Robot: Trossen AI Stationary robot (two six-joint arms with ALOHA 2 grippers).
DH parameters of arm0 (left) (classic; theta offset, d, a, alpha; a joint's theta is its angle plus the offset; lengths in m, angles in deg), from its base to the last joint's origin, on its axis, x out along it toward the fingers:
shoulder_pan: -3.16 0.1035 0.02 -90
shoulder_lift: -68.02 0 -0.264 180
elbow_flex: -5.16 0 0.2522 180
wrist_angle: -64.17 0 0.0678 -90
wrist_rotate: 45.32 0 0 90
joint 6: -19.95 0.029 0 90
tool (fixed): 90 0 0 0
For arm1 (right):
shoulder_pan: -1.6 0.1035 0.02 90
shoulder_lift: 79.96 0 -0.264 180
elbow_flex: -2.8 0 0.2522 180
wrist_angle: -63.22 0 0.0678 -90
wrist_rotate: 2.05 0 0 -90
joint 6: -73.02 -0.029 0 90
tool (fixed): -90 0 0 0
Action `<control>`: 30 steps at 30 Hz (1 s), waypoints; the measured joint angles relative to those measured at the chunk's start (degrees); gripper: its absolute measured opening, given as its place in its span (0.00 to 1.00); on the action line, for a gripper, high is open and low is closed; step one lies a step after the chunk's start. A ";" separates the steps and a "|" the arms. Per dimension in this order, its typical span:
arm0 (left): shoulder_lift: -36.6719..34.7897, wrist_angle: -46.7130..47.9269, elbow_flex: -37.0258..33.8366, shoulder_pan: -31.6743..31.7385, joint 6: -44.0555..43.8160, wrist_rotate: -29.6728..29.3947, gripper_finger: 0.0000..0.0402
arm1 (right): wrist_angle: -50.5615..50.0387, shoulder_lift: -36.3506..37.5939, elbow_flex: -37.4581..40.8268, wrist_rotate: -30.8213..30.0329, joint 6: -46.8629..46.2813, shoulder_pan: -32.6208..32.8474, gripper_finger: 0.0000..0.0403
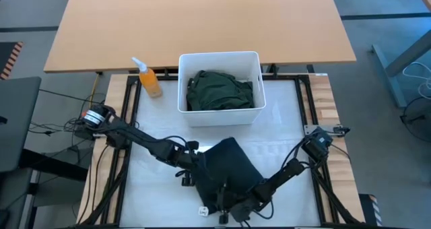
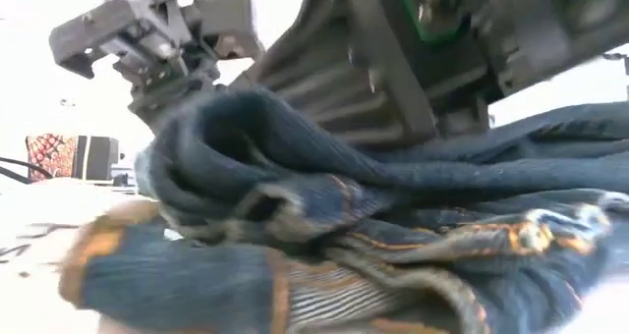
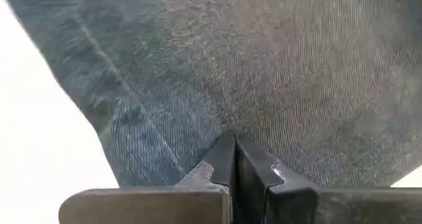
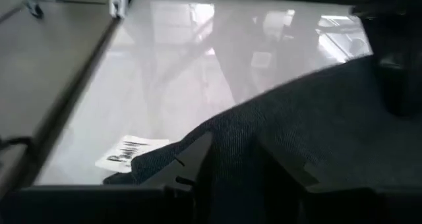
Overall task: Fold laundry
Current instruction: Move the folded dark blue jeans to the top right of the table
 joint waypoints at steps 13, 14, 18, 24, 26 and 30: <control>-5.82 -1.79 -4.59 0.48 -1.50 1.40 0.00 | -17.29 10.65 0.47 4.11 5.31 0.14 0.30; -7.64 -1.93 -4.57 0.53 -1.42 0.91 0.00 | -19.08 12.64 0.46 4.35 5.84 0.32 0.30; -15.79 -2.39 -4.49 -0.14 -1.23 -1.64 0.00 | -22.50 19.53 1.62 2.78 6.16 1.04 0.30; -22.35 -3.20 -5.03 -4.52 -1.42 -5.14 0.00 | -3.52 20.89 8.12 -2.27 7.79 -0.26 0.30; -22.98 -3.56 -6.39 -5.95 -2.64 -7.99 0.00 | 5.07 18.00 9.55 -0.76 9.05 -1.77 0.30; -22.34 -5.71 -13.16 -8.08 -9.95 -13.70 0.00 | 7.39 11.97 9.64 0.24 7.78 -4.26 0.30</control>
